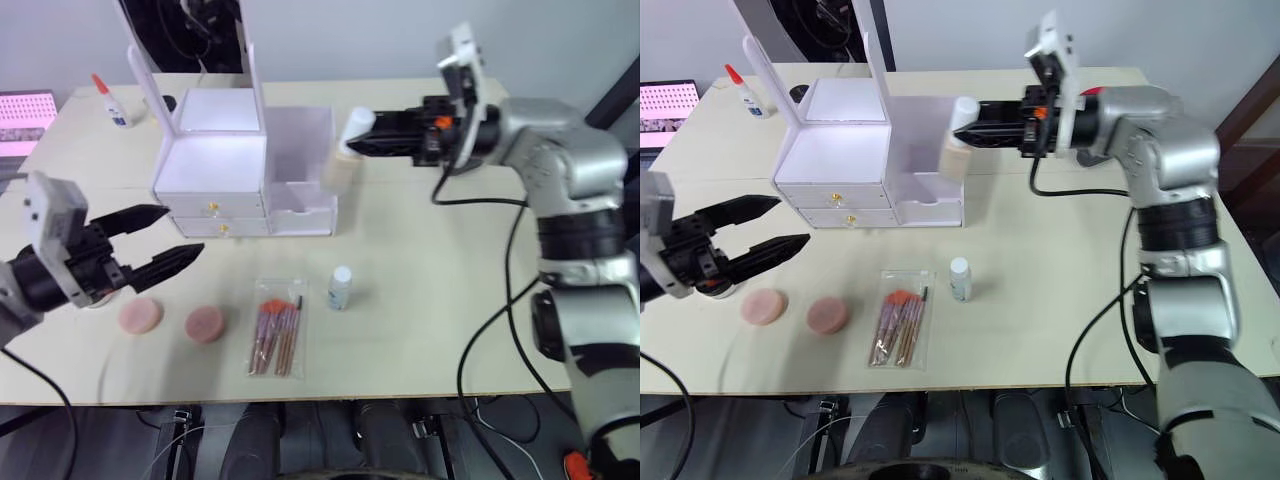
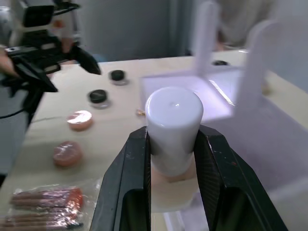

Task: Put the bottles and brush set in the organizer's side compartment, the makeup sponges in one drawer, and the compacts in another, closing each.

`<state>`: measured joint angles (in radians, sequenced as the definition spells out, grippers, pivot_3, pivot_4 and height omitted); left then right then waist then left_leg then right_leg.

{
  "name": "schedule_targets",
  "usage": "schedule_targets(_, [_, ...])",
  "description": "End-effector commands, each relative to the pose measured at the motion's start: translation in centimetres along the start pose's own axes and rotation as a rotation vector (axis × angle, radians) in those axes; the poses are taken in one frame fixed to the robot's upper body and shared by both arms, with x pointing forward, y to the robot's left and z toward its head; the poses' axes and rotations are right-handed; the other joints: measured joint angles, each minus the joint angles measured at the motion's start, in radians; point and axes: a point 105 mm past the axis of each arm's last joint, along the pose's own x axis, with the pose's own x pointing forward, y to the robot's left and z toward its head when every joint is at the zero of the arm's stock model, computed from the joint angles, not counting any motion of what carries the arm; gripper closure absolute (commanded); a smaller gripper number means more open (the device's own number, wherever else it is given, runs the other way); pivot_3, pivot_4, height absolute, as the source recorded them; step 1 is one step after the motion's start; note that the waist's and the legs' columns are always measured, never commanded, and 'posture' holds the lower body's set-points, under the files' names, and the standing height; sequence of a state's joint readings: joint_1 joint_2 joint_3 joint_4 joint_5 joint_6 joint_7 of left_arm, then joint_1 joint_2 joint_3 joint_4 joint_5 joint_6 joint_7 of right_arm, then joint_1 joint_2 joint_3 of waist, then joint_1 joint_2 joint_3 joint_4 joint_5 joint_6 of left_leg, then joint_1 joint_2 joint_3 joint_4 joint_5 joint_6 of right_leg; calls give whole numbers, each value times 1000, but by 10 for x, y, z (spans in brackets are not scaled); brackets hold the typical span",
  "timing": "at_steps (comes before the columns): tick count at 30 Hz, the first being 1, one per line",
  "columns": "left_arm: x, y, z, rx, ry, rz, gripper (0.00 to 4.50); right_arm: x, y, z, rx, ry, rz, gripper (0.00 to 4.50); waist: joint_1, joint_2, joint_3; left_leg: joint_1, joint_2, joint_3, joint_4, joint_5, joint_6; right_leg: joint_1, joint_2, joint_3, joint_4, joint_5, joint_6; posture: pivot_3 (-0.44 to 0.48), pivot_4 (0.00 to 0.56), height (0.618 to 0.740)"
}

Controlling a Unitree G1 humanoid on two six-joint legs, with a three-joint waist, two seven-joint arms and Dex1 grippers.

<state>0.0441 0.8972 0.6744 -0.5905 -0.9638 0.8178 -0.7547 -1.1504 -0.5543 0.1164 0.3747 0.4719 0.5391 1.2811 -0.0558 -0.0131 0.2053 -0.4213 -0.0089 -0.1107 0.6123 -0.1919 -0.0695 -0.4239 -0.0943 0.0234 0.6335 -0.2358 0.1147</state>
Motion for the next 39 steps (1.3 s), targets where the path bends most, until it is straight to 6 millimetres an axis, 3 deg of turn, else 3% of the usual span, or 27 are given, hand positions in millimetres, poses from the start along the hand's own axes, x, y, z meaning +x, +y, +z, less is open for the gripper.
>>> schedule_targets(1, [-7, -8, 10, 54, -32, 37, 0, 14, -8, 7, -79, 0, 62, 3764, 4, 0, 0, 0, 0, 0, 0, 0, 0, 0, 0, 0, 0, 0, 0, 0, 150, 740])
schedule_targets(13, [-15, -16, 10, 55, -33, 110, 0, 51, -25, -28, -157, 118, 104, 3764, -8, 0, 0, 0, 1, 0, -1, 0, 0, -1, 1, 0, 0, 1, 0, 0, 150, 740])
schedule_targets(26, [-16, -19, 8, 58, -36, 129, 0, 51, -40, -34, -157, 142, -13, 3764, -15, 1, 0, 1, 2, 0, -2, 0, 0, -1, 3, 0, 0, 1, -1, 0, 150, 740])
schedule_targets(32, [-14, -16, 9, 63, -35, 130, 0, 55, -36, -59, -146, 250, 0, 3764, -15, 1, 0, 1, 2, 0, -2, 0, 0, -1, 3, 0, 0, 0, -1, 0, 150, 740])
schedule_targets(39, [-12, -16, 7, 64, -37, 127, 0, 59, -38, -71, -135, 290, -40, 3764, -16, 1, 0, 1, 2, 0, -2, 0, 0, -1, 3, 0, 0, 0, -2, 0, 150, 740])
